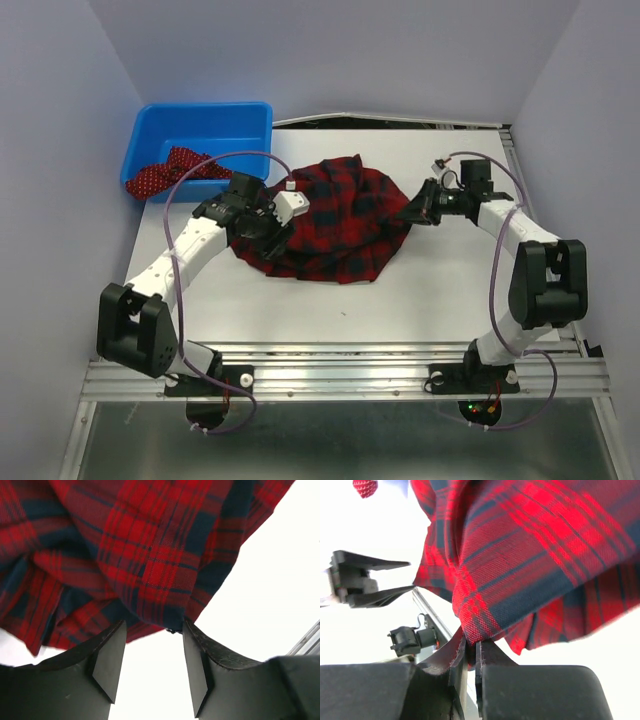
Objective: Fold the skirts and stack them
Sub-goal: Flatten the skirt out
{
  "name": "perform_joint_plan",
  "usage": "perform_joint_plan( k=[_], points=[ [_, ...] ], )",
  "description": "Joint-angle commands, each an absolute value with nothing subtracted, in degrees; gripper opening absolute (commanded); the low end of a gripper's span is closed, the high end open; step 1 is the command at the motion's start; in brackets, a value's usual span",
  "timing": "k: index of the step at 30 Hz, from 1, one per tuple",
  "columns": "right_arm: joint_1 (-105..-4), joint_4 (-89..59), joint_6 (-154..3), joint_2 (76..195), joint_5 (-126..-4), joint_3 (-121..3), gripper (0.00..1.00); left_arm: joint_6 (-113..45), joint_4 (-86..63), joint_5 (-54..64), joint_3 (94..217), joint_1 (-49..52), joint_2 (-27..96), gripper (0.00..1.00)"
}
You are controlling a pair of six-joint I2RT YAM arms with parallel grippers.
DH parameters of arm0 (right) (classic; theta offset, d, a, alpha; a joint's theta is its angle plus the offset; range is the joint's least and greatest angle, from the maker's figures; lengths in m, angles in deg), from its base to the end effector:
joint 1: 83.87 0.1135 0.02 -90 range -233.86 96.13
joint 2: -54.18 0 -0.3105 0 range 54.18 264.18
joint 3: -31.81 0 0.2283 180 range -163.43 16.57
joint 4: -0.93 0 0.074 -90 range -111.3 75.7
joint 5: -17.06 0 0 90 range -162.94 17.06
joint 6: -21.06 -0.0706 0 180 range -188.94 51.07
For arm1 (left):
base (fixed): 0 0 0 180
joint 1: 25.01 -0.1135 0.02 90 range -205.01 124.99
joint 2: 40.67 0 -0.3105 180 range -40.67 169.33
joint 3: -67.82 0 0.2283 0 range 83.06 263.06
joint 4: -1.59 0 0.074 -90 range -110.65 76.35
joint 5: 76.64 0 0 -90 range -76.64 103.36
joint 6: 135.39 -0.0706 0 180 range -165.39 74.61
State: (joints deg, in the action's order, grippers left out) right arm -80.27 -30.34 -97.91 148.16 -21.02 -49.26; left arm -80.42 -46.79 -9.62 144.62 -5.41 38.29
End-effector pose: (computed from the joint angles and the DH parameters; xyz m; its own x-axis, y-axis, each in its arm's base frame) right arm 0.3442 0.0773 0.2903 -0.9001 0.2427 -0.3617 -0.1899 0.5287 0.8273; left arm 0.2517 -0.1189 0.3023 -0.2841 0.6621 -0.6934 0.8618 0.4934 0.1180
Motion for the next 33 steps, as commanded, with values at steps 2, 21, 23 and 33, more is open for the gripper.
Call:
perform_joint_plan(
  k=[2, 21, 23, 33],
  points=[
    [-86.0, -29.1, -99.0, 145.0, -17.0, -42.4, 0.01, -79.6, -42.3, -13.2, 148.5, -1.2, 36.8, 0.61],
    [-89.0, -35.9, -92.7, 143.7, -18.6, -39.7, 0.01, -107.9, -37.8, -12.1, 136.5, 6.3, 26.7, 0.99],
    [-89.0, -36.7, -92.1, 143.7, -19.1, -40.1, 0.01, -109.0, -36.9, -11.4, 136.1, 8.1, 28.2, 0.99],
    [-89.0, -39.4, -90.2, 143.0, -20.1, -41.3, 0.01, -118.3, -29.4, -4.6, 132.2, 14.1, 34.8, 0.98]
  ],
)
